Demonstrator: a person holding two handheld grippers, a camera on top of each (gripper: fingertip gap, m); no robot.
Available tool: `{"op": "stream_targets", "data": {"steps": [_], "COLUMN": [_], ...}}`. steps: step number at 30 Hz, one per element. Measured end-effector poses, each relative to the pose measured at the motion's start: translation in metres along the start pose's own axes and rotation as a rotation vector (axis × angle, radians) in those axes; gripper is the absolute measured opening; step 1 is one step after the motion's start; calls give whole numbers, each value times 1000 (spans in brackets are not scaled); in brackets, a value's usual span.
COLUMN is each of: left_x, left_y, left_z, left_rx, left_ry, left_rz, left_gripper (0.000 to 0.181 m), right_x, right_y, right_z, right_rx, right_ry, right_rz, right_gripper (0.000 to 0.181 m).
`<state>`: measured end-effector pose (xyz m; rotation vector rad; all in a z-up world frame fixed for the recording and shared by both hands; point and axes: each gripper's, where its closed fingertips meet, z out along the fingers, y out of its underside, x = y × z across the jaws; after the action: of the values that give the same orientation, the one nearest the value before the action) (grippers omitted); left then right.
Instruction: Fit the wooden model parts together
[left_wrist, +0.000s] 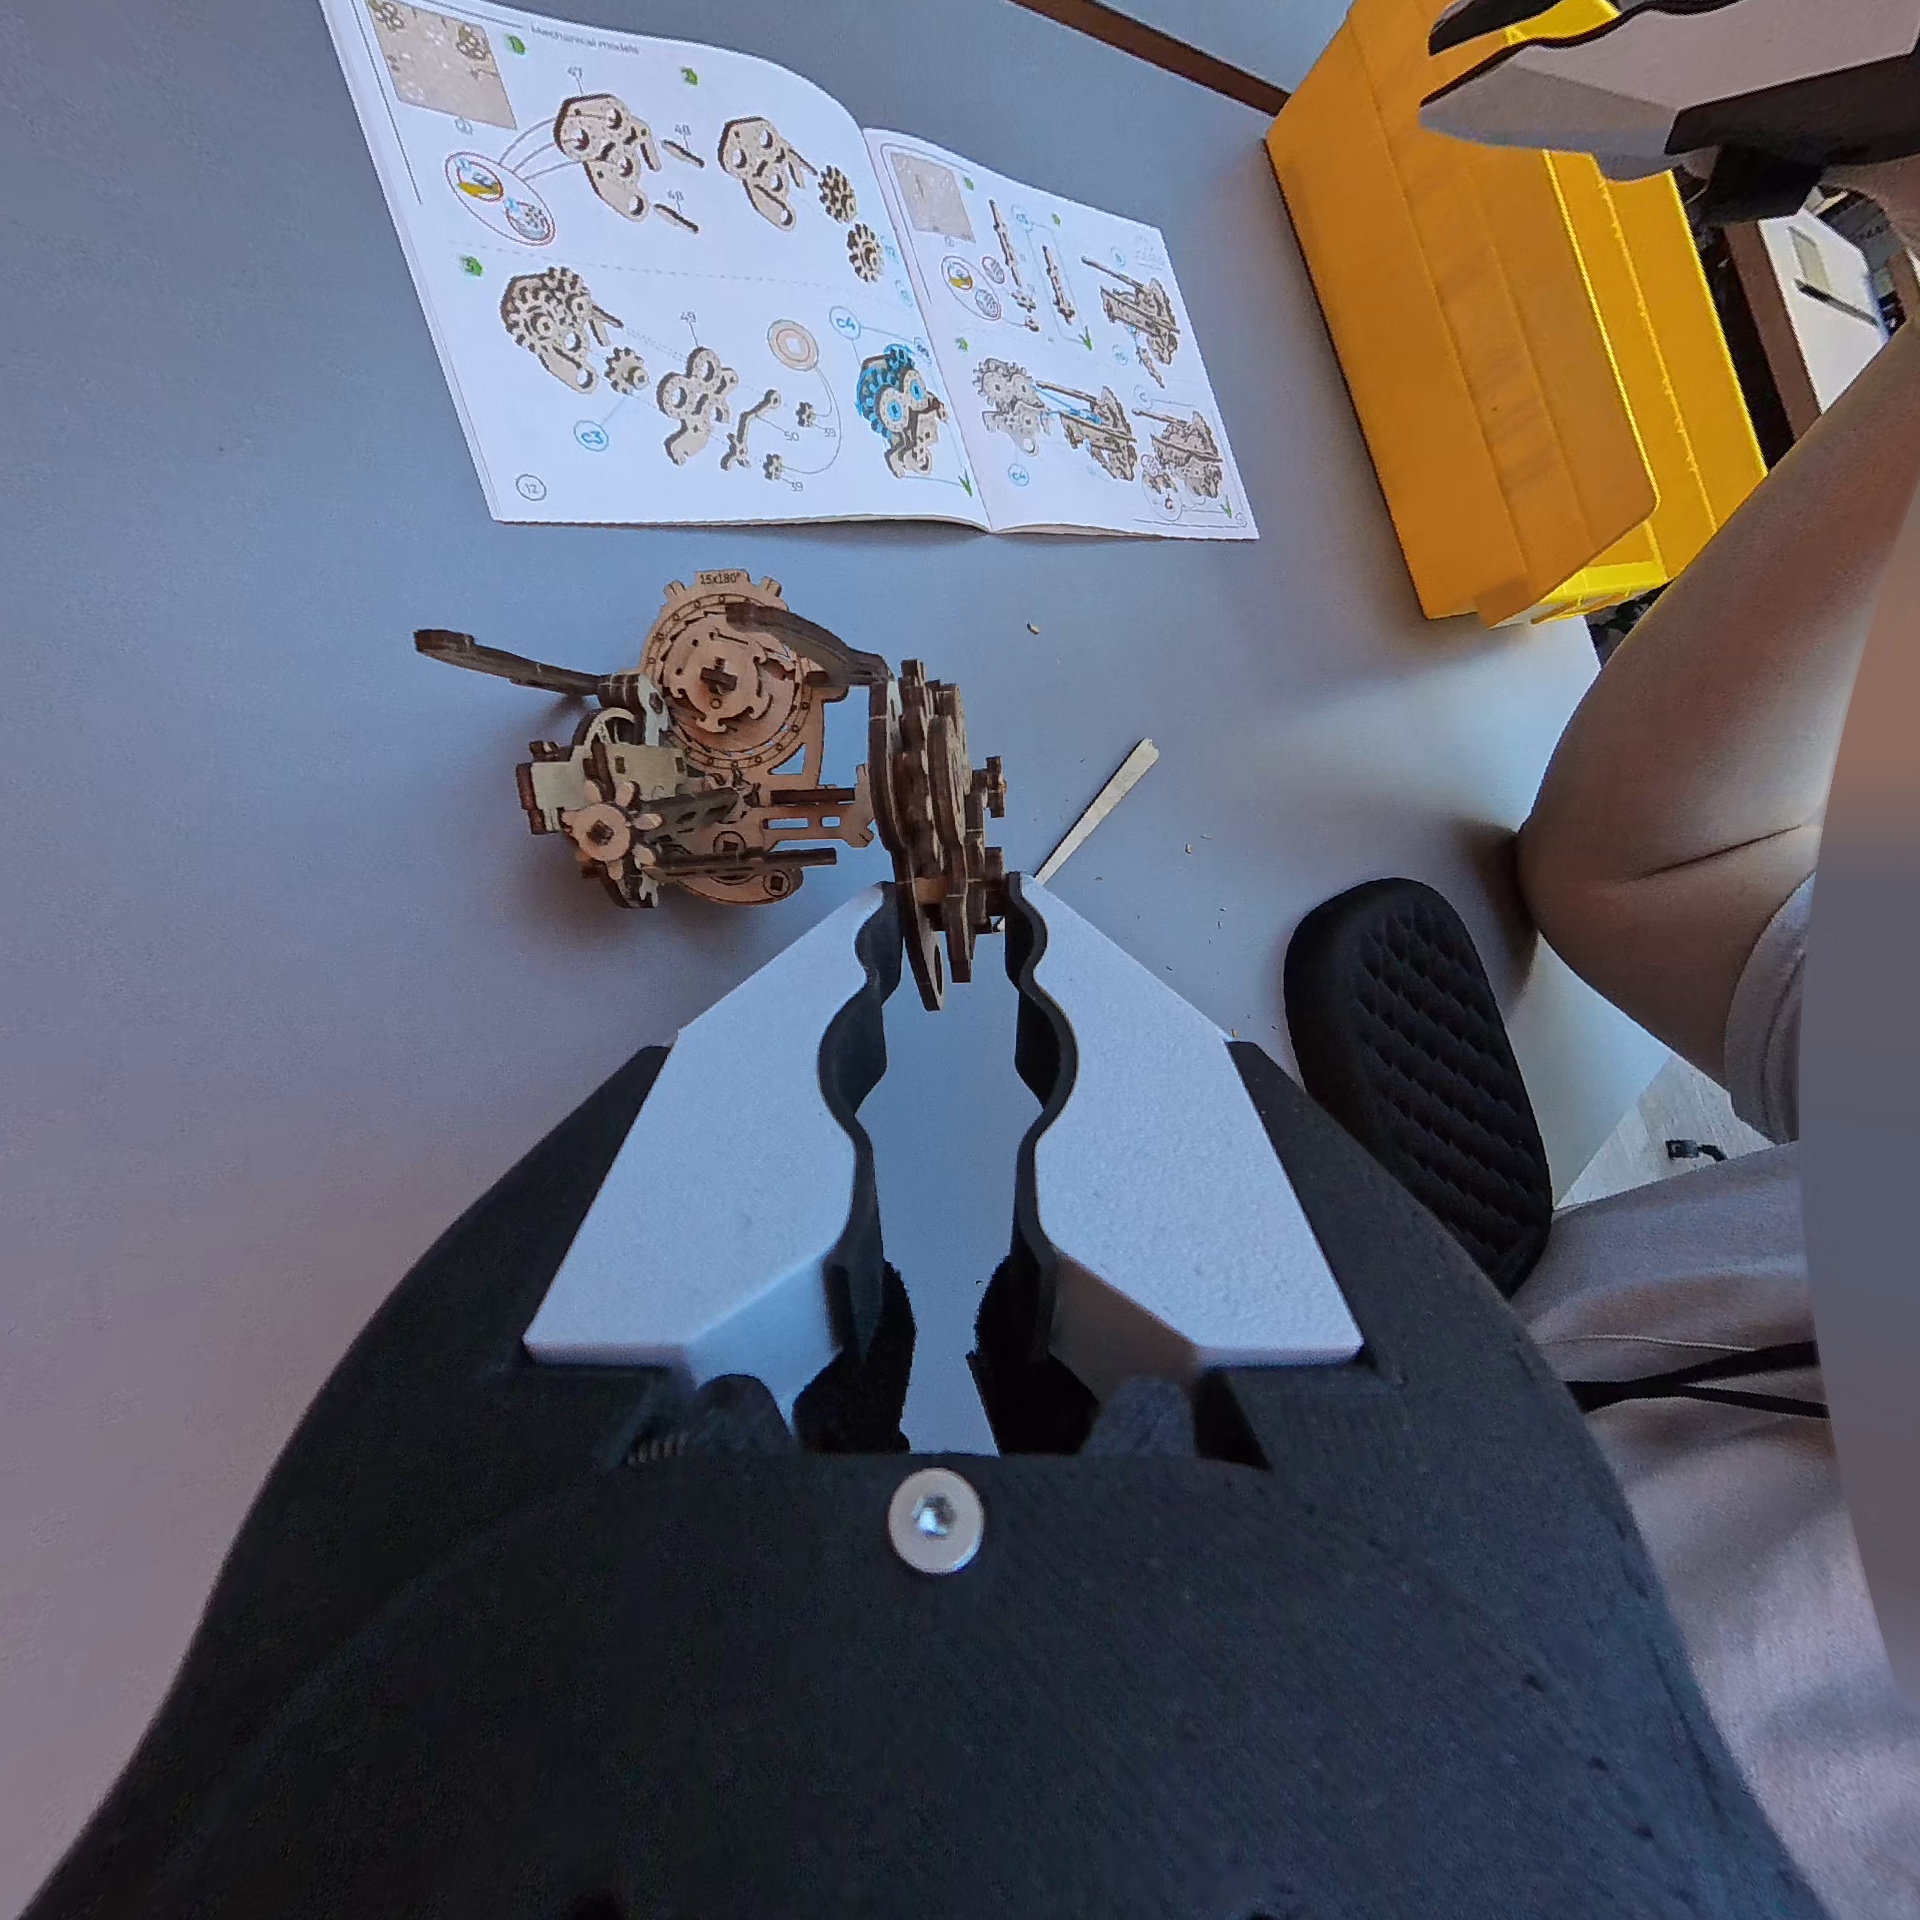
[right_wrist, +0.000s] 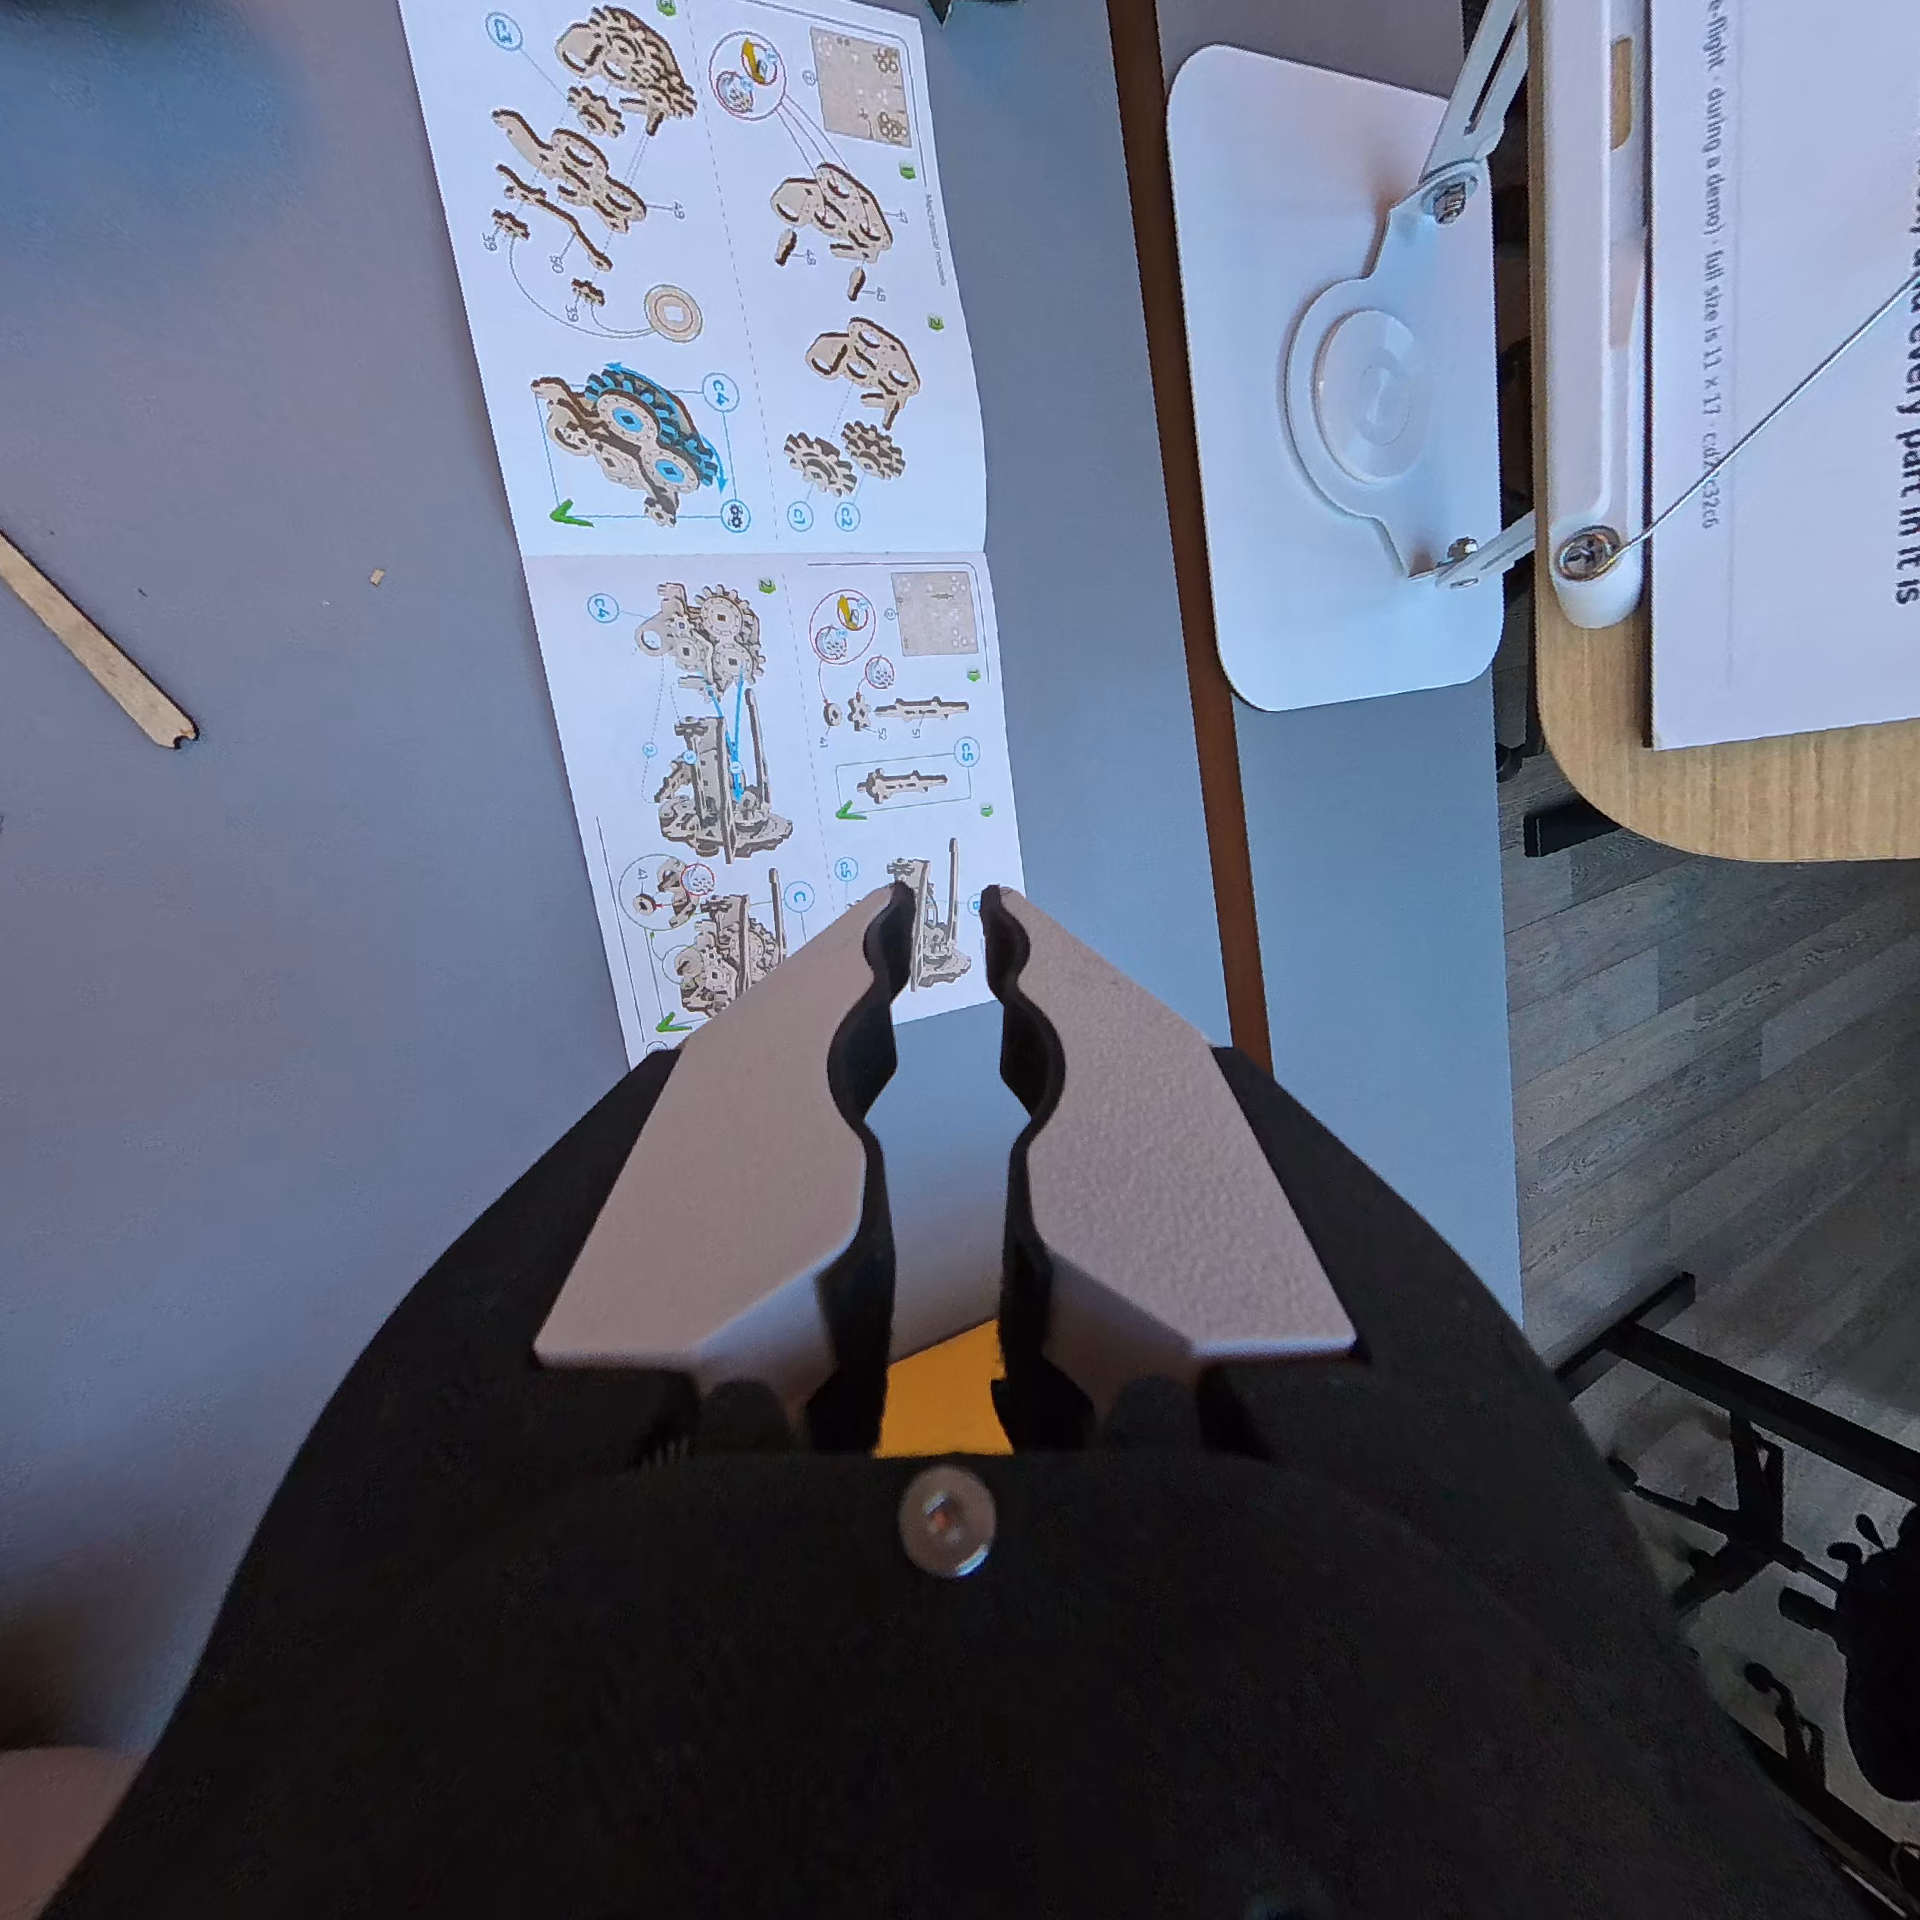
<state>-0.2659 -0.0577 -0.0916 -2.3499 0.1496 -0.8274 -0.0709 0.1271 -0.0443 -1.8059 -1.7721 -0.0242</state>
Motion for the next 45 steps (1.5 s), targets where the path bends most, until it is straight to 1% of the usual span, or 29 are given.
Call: {"op": "stream_targets", "data": {"steps": [1,20,27,31,33,37,40,43,45], "left_x": [0,2,5,12,18,33,43,44,46], "left_y": [0,1,0,-2,-4,-12,-20,-23,-26], "left_z": [0,2,4,4,6,12,18,22,24], "left_rx": [0,-5,1,17,28,29,17,-3,10], "left_ry": [0,6,19,34,49,104,134,142,167], "left_rz": [0,8,18,46,68,113,156,182,197], "left_gripper": [18,18,18,18,18,18,18,18,18], "right_x": [0,-1,-5,-6,-5,-11,-9,-5,-2], "right_y": [0,1,6,10,9,4,9,16,21], "right_z": [0,2,8,11,11,11,17,23,26], "right_rx": [0,-4,-43,-77,-83,-83,-115,-149,-169], "right_ry": [0,-7,-32,-32,-12,-26,-24,-20,-15], "right_rz": [0,-1,-7,-18,-25,-38,-33,-21,-11], "right_gripper": [12,12,12,12,12,14,15,16,16]}}
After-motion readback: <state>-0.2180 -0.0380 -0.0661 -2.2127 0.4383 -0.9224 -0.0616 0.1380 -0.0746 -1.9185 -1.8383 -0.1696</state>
